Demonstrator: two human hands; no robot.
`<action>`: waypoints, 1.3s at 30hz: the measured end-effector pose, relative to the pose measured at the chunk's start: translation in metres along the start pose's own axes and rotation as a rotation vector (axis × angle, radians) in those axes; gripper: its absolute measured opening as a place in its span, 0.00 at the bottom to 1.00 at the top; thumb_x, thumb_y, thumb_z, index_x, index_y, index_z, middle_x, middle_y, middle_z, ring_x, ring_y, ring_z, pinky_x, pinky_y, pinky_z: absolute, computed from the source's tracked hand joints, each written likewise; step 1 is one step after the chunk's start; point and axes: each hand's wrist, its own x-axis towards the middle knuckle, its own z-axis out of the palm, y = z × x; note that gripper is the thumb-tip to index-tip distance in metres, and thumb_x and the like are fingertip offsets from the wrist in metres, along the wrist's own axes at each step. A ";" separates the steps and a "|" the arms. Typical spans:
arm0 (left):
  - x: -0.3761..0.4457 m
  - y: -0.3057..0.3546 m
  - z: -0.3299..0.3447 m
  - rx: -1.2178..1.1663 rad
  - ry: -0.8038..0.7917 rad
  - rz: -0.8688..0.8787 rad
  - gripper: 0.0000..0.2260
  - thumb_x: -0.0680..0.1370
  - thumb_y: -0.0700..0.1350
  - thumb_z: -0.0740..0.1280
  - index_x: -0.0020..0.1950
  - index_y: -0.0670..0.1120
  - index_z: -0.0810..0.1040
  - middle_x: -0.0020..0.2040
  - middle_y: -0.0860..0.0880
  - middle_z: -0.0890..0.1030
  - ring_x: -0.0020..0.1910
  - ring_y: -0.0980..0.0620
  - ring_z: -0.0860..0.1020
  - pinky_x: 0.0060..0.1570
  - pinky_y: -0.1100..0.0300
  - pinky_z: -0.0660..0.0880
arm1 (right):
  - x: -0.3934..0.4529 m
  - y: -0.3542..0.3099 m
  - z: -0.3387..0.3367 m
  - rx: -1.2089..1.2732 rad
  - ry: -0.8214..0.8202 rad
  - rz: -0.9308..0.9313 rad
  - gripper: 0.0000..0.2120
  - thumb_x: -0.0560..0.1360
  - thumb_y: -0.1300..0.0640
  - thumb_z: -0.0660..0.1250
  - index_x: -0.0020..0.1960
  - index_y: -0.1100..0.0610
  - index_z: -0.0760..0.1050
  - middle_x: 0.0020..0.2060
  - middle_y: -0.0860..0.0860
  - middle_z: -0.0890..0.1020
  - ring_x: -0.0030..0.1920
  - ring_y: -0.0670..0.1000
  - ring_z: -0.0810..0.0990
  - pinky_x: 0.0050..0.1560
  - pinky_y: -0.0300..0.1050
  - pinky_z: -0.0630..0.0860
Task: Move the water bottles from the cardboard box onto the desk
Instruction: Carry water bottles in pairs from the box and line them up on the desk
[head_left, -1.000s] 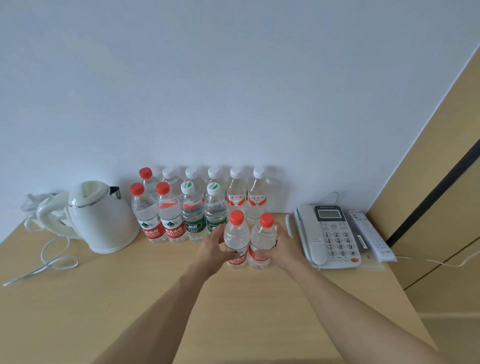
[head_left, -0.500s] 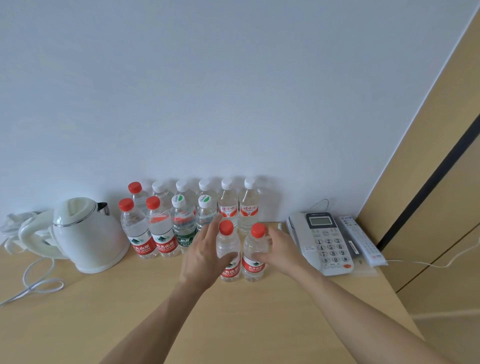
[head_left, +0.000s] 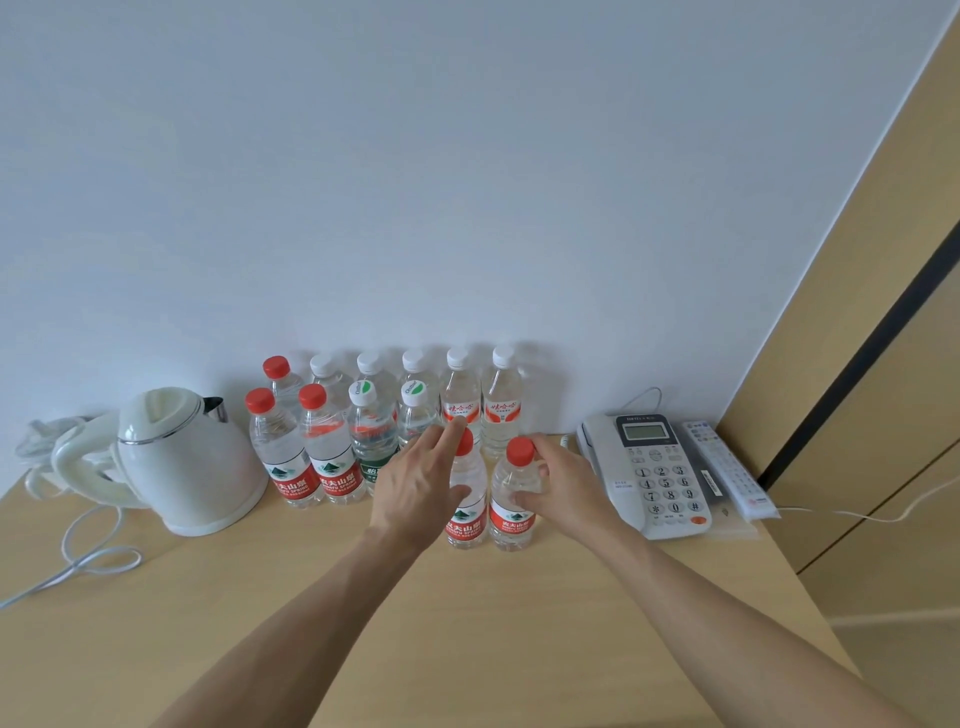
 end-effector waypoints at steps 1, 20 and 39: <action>-0.001 0.000 0.000 0.000 0.003 0.007 0.35 0.68 0.50 0.80 0.66 0.55 0.61 0.55 0.54 0.78 0.46 0.50 0.80 0.34 0.55 0.78 | 0.000 0.000 0.000 -0.002 0.003 -0.004 0.26 0.66 0.50 0.79 0.60 0.45 0.73 0.45 0.34 0.76 0.46 0.40 0.74 0.43 0.27 0.65; 0.006 0.000 0.002 0.051 0.062 0.041 0.35 0.64 0.48 0.84 0.67 0.49 0.73 0.50 0.50 0.81 0.49 0.45 0.79 0.44 0.53 0.75 | 0.006 0.005 0.006 0.020 0.017 -0.014 0.25 0.67 0.53 0.80 0.58 0.44 0.72 0.48 0.37 0.78 0.49 0.44 0.77 0.43 0.37 0.69; 0.006 0.000 0.005 -0.032 0.041 0.035 0.37 0.63 0.45 0.84 0.69 0.50 0.72 0.51 0.51 0.82 0.38 0.48 0.79 0.31 0.58 0.70 | 0.002 0.002 0.001 0.062 0.006 -0.019 0.24 0.68 0.54 0.79 0.61 0.49 0.74 0.49 0.40 0.78 0.49 0.44 0.75 0.44 0.26 0.65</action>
